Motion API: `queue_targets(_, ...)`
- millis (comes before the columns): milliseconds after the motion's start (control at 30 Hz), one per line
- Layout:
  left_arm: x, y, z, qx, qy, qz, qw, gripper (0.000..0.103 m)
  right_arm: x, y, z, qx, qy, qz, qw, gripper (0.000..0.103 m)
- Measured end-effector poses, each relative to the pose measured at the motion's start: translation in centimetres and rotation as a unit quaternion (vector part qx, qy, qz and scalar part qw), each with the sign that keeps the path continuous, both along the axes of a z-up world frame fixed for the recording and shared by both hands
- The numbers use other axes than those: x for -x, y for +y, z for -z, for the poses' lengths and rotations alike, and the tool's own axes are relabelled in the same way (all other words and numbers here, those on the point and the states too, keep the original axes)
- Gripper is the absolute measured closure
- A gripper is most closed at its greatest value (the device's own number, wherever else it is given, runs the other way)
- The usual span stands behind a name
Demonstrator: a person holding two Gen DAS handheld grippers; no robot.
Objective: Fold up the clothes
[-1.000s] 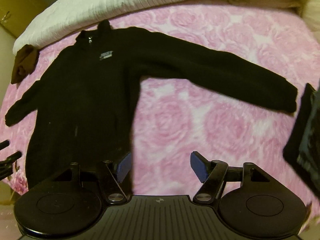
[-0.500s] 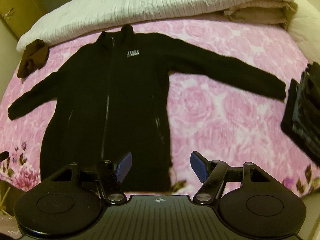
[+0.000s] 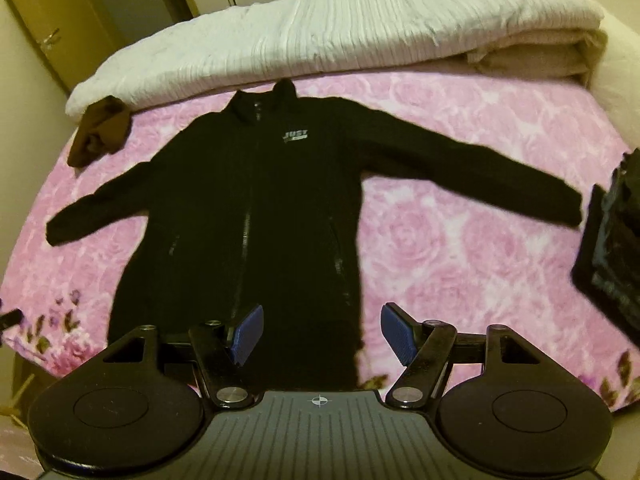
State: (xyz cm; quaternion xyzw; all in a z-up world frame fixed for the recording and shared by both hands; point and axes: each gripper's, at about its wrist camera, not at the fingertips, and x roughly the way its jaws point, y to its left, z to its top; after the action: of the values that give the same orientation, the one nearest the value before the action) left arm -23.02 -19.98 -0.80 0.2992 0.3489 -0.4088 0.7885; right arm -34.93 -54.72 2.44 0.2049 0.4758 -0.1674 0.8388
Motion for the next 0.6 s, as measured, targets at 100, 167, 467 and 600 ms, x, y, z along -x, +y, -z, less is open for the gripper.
queue_targets(100, 0.8, 0.1, -0.5, 0.007, 0.007, -0.002, 0.9999, 0.040, 0.8, 0.0, 0.1, 0.003, 0.008, -0.002, 1.000, 0.034)
queue_targets(167, 1.3, 0.0, -0.8, 0.009, 0.007, 0.000, 0.9999, 0.040, 1.4, 0.0, -0.2, 0.009, 0.009, 0.002, 1.000, 0.034)
queue_targets(467, 1.9, 0.2, -2.2, 0.028, -0.002, 0.005, 0.9996, 0.040, 1.9, 1.4, -2.2, 0.036, 0.010, 0.000, 0.999, 0.034)
queue_targets(600, 1.3, 0.8, -2.5, 0.031, 0.003, 0.001, 0.9995, 0.040, 1.7, 2.6, -3.1, 0.049, 0.013, -0.002, 0.999, 0.034)
